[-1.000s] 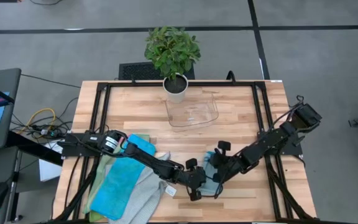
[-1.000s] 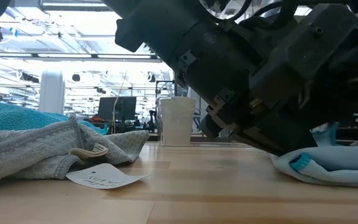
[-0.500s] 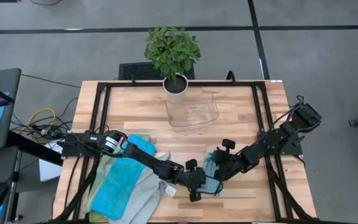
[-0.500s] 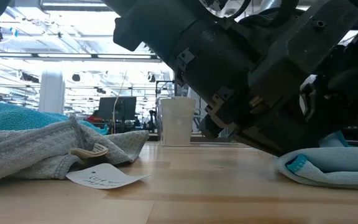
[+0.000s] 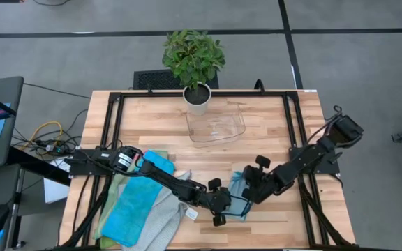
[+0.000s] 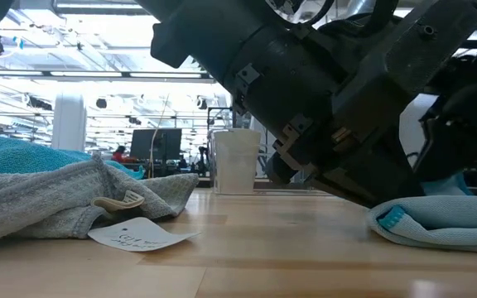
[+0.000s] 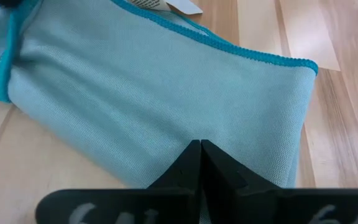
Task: Fold microfiber towels
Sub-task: Fold the light blue microfiber cloth
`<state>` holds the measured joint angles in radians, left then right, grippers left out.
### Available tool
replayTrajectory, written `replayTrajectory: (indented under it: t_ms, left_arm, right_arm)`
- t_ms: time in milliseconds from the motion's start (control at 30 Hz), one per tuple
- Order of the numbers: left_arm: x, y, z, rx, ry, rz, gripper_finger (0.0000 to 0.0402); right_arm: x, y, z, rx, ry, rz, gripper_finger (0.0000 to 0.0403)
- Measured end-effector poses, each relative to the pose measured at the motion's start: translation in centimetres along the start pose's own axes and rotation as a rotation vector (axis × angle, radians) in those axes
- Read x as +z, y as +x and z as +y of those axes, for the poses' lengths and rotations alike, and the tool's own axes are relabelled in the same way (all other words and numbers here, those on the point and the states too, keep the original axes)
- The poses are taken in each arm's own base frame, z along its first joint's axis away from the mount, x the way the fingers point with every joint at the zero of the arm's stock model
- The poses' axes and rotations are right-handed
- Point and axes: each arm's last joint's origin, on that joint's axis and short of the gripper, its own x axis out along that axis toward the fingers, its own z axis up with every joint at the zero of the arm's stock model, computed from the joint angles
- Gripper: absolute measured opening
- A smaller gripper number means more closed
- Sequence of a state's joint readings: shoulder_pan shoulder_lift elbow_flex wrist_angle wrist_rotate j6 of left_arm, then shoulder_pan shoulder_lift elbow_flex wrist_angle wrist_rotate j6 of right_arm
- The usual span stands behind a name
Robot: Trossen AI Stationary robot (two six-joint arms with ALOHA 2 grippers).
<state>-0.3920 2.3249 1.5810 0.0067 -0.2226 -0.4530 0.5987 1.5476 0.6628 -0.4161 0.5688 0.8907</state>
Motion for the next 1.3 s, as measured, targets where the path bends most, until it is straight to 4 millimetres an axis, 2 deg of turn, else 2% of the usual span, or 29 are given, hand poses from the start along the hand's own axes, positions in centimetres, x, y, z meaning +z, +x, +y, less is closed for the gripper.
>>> replayTrajectory:
  t_ms: [200,367,500,633,733,1033,1300]
  left_arm:
    - [0.0,0.0,0.0,0.001,0.0,-0.001,0.0002]
    - [0.0,0.0,0.0,0.002,0.004,-0.002,0.0002]
    - [0.0,0.0,0.0,0.006,0.004,-0.004,0.0002]
    - [0.0,0.0,0.0,0.009,0.004,-0.006,0.0002]
    - [0.0,0.0,0.0,0.012,0.004,-0.007,0.0002]
    - [0.0,0.0,0.0,0.015,-0.001,-0.009,0.0002]
    - [0.0,0.0,0.0,0.015,-0.007,-0.009,0.0002]
  right_arm:
    - [0.1,-2.1,-1.6,-0.094,0.031,-0.073,0.011]
    - [1.8,-3.5,-0.3,0.067,-0.106,-0.217,0.0142]
    - [2.3,-2.3,0.1,0.122,-0.229,-0.174,0.0154]
    - [1.9,-0.2,0.4,0.129,-0.284,-0.09,0.0157]
    - [2.0,0.7,1.3,0.182,-0.316,-0.097,0.0157]
    - [1.8,2.2,1.5,0.17,-0.318,-0.07,0.0139]
    - [2.3,1.9,1.1,0.173,-0.297,-0.079,0.0058]
